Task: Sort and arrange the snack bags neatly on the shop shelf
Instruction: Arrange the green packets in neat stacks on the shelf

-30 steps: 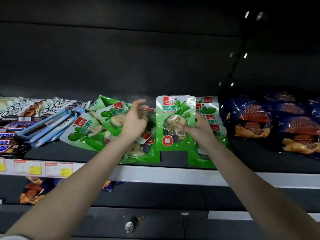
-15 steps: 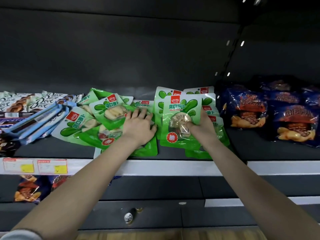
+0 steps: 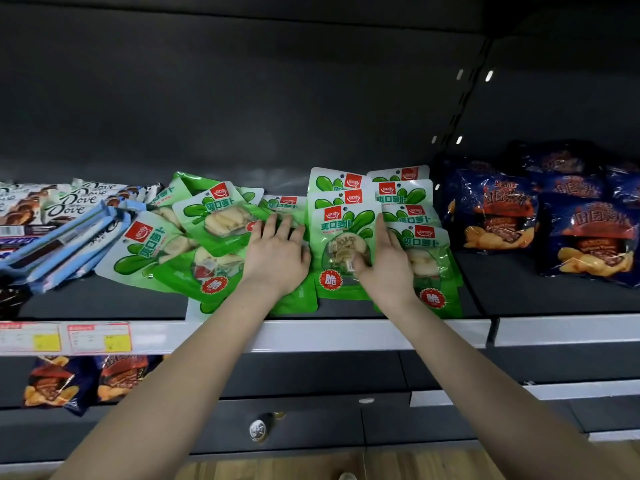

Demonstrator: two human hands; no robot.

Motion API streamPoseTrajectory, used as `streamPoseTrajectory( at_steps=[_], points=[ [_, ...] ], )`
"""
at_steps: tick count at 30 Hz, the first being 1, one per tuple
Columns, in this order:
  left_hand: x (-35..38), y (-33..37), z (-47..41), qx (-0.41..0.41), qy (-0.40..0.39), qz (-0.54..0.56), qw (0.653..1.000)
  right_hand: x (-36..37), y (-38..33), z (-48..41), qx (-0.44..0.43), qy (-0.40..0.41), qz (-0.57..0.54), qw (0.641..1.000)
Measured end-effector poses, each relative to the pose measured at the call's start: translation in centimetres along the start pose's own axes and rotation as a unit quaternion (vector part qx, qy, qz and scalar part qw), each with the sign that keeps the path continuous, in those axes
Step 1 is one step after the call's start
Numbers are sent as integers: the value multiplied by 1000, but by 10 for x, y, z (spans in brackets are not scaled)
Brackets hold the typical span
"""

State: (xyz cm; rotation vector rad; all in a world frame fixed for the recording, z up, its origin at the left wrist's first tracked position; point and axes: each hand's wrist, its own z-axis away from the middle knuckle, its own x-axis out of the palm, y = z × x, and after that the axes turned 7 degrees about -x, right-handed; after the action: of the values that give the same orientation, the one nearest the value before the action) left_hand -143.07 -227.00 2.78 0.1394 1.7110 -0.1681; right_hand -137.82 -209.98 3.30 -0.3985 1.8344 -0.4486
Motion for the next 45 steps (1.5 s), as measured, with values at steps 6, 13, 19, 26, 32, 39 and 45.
streamPoseTrajectory(
  at_steps=[6, 13, 19, 26, 32, 39, 45],
  points=[
    [-1, -1, 0, -3, 1, 2, 1000, 8, -3, 3, -34, -44, 101, 993],
    [0, 0, 0, -2, 4, 6, 1000, 18, 1, 4, -108, -76, 157, 979],
    [1, -1, -1, -1, 8, 13, 1000, 20, 5, 3, -71, -68, 139, 985],
    [2, -3, 0, 11, 19, 36, 999, 8, -3, 7, -103, 70, 41, 991],
    [-9, -1, 4, 32, 77, 154, 985, -11, 8, -8, 49, 75, -274, 957],
    [-47, 35, 17, 19, 97, 346, 933, -34, -7, -11, 56, 95, -537, 836],
    [-78, 62, 10, -10, 30, 610, 791, -57, -27, -16, -62, 137, -460, 875]
  ],
)
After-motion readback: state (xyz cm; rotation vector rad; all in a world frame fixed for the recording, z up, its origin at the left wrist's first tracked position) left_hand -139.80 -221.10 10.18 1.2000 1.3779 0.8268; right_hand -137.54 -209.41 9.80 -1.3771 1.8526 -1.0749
